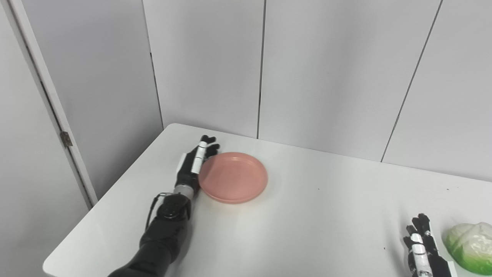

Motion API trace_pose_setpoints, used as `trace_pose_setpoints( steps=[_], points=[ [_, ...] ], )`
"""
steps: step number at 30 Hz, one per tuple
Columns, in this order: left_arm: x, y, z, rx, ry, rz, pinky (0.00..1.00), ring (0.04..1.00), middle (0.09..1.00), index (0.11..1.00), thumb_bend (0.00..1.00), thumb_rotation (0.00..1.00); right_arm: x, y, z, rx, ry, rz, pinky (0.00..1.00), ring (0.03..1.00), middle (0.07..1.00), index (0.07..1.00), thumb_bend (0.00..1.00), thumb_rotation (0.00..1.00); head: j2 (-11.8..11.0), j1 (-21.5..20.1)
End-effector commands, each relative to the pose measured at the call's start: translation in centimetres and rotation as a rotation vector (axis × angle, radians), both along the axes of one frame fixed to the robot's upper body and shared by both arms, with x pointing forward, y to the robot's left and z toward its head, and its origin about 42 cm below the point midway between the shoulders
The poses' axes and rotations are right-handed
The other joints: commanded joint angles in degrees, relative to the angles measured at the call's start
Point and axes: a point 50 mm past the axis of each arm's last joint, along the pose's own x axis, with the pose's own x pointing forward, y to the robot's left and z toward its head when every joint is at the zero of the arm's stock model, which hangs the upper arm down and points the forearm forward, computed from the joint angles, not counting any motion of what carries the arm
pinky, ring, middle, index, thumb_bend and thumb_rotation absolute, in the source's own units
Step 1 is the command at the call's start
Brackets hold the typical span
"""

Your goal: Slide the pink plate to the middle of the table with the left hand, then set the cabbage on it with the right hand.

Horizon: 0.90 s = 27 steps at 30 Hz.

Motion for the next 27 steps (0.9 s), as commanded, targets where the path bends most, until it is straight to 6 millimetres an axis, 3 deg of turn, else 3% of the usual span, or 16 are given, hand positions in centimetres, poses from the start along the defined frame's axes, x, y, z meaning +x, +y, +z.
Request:
trace_pose_setpoints(
  steps=[1,8,12,18,19,20,21,24,27],
  points=[
    [0.6,-2.1,1.2,0.007,-0.008,-0.05,0.83,0.814,0.785,0.77,0.77,1.0,0.8,0.5,1.4,0.001,-0.082,0.005,1.0,1.0,1.0,1.0,0.47,0.82,0.3,-0.7],
    [-0.6,-5.1,2.2,-0.035,-0.017,-0.134,0.87,0.843,0.809,0.794,0.75,1.0,0.8,0.7,1.1,0.013,-0.063,0.014,1.0,1.0,1.0,1.0,0.52,0.78,1.86,-4.43],
    [-1.7,-6.8,2.7,-0.057,-0.037,-0.181,0.89,0.842,0.816,0.807,0.75,1.0,1.4,1.3,0.8,0.029,-0.064,0.031,1.0,1.0,1.0,1.0,0.59,0.76,4.53,-11.07],
    [-3.7,-9.9,2.8,-0.146,-0.008,-0.227,0.89,0.849,0.821,0.818,0.74,1.0,1.7,2.8,1.0,0.01,-0.102,0.036,1.0,1.0,1.0,1.0,0.56,0.74,8.22,-20.55],
    [-3.9,-10.2,2.7,-0.154,-0.004,-0.237,0.9,0.861,0.83,0.823,0.73,1.0,1.7,3.1,1.1,0.013,-0.106,0.036,1.0,1.0,1.0,1.0,0.56,0.74,8.22,-20.55],
    [-4.3,-10.5,2.7,-0.163,-0.002,-0.245,0.91,0.867,0.834,0.826,0.73,1.0,1.9,3.4,1.2,0.008,-0.104,0.033,1.0,1.0,1.0,1.0,0.56,0.74,9.46,-23.8],
    [-4.5,-10.8,2.7,-0.169,-0.001,-0.249,0.89,0.863,0.832,0.821,0.73,1.0,1.9,3.7,1.3,0.004,-0.103,0.03,1.0,1.0,1.0,1.0,0.58,0.74,9.46,-23.8],
    [-5.4,-11.6,2.7,-0.214,0.001,-0.245,0.87,0.856,0.832,0.817,0.73,1.0,2.3,4.5,1.7,0.014,-0.102,0.032,1.0,1.0,1.0,1.0,0.62,0.74,11.64,-30.49],
    [-6.3,-12.3,2.6,-0.271,-0.008,-0.263,0.85,0.863,0.842,0.826,0.74,0.99,2.6,5.2,1.9,0.012,-0.104,0.033,1.0,1.0,1.0,1.0,0.66,0.75,12.71,-33.4]
  ],
)
